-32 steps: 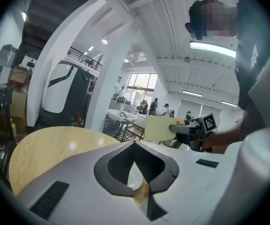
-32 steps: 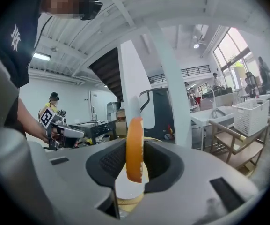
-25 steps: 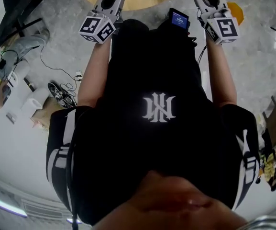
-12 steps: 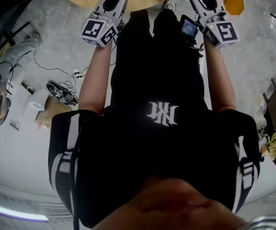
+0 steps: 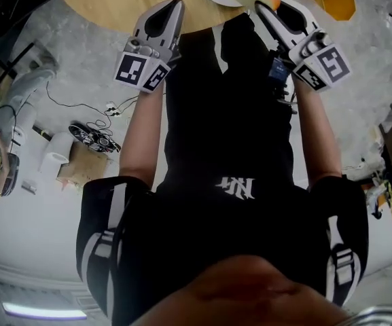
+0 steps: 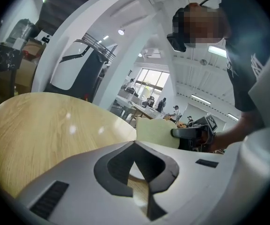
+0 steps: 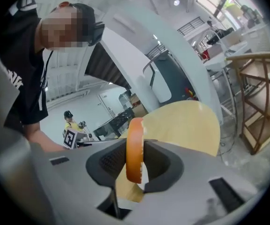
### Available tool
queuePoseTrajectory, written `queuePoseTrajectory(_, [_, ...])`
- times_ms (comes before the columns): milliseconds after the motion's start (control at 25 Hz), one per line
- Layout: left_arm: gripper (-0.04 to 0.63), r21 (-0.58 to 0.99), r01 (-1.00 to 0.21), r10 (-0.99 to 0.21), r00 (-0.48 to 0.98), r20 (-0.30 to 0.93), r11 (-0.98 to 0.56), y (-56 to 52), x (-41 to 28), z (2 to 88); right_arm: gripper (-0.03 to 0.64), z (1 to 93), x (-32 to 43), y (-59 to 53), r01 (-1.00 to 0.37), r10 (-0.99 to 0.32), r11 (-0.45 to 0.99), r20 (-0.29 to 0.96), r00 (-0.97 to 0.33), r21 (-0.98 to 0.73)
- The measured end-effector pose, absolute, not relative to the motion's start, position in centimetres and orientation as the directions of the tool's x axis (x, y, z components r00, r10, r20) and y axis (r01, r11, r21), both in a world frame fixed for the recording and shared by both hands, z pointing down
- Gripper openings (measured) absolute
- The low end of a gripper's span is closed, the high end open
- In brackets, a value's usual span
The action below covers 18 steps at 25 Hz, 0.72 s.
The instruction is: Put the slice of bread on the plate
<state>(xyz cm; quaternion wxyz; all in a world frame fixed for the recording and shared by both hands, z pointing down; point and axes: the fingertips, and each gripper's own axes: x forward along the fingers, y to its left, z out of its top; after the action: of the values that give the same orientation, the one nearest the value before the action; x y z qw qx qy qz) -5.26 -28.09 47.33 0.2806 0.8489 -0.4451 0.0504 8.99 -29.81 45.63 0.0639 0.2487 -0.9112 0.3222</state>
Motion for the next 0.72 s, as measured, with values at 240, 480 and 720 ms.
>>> queuePoseTrajectory(240, [0.009, 0.455, -0.775, -0.727, 0.604, 0.326, -0.440, -28.4, -4.9, 48.9, 0.095, 48.1, 7.2, -29.7, -0.378, -0.354, 0.471, 0.221, -0.909, -0.797])
queuePoseTrajectory(480, [0.009, 0.437, -0.751, -0.712, 0.639, 0.290, -0.495, -28.5, -2.9, 48.9, 0.095, 50.5, 7.3, -30.0, -0.370, -0.320, 0.363, 0.259, -0.911, -0.855])
queuePoseTrajectory(720, [0.009, 0.457, -0.729, -0.697, 0.661, 0.279, -0.509, -28.8, -2.1, 48.7, 0.097, 50.6, 7.1, -30.8, -0.377, -0.306, 0.303, 0.286, -0.908, -0.875])
